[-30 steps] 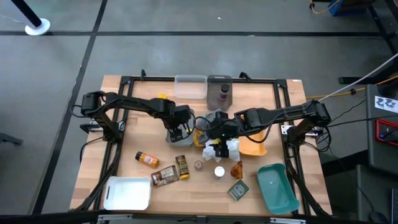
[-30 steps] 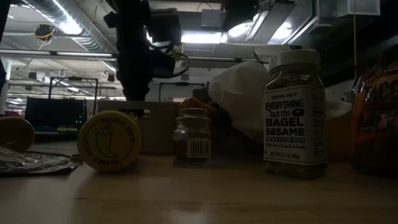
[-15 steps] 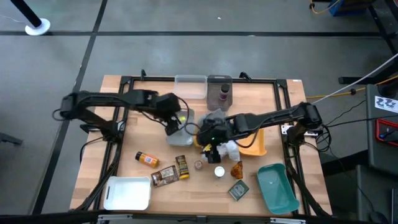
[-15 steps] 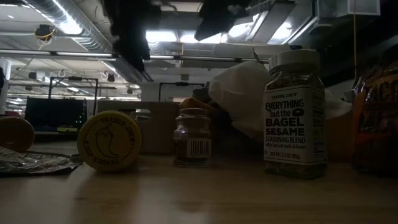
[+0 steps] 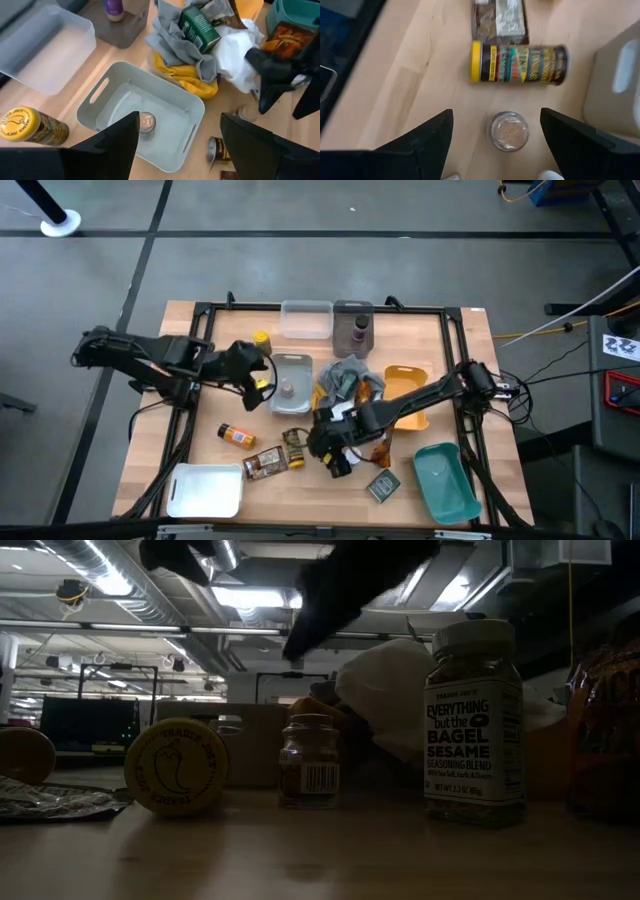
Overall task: Sort spices by type
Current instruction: Put the brown seasoning bottle into the gray bin
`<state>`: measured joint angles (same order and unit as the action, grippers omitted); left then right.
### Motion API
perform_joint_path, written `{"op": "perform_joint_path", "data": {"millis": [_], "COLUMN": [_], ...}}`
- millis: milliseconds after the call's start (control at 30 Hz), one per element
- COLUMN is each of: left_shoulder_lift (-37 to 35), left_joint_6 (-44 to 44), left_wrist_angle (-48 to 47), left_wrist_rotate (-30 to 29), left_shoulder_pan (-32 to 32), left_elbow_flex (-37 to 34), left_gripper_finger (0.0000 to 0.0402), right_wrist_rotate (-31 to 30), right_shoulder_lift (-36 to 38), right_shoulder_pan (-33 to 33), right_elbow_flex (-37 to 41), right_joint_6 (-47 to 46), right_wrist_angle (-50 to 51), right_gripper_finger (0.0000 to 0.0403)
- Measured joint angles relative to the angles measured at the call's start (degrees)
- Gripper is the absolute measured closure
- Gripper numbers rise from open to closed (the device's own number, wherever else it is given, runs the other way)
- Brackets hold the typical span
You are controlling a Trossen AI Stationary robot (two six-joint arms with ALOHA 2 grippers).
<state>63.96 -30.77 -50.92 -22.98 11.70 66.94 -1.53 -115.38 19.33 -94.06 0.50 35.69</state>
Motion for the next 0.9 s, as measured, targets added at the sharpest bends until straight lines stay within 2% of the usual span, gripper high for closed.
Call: {"op": "perform_joint_path", "data": {"millis": [200,367,900], "left_shoulder_lift": [0.4,0.7,0.7], "left_joint_6": [-4.6,-7.0,-9.5], "left_wrist_angle": [0.0,0.4,0.5], "left_wrist_rotate": [-7.0,-8.5,-10.7], "left_shoulder_pan": [7.2,11.4,18.3], "left_elbow_flex": [-0.1,-0.1,-0.1], "left_gripper_finger": [0.0141,0.0141,0.0141], "right_wrist_rotate": [-0.7,-4.2,-3.4], "right_shoulder_lift": [-3.4,-3.9,-6.4], "right_shoulder_pan": [0.1,0.2,-0.7], "right_elbow_flex": [0.0,0.0,0.0], "right_joint_6": [-0.3,-0.2,-0.7], "right_wrist_angle": [0.0,0.3,0.5], "right_gripper_finger": [0.0104,0.0104,0.0104]}}
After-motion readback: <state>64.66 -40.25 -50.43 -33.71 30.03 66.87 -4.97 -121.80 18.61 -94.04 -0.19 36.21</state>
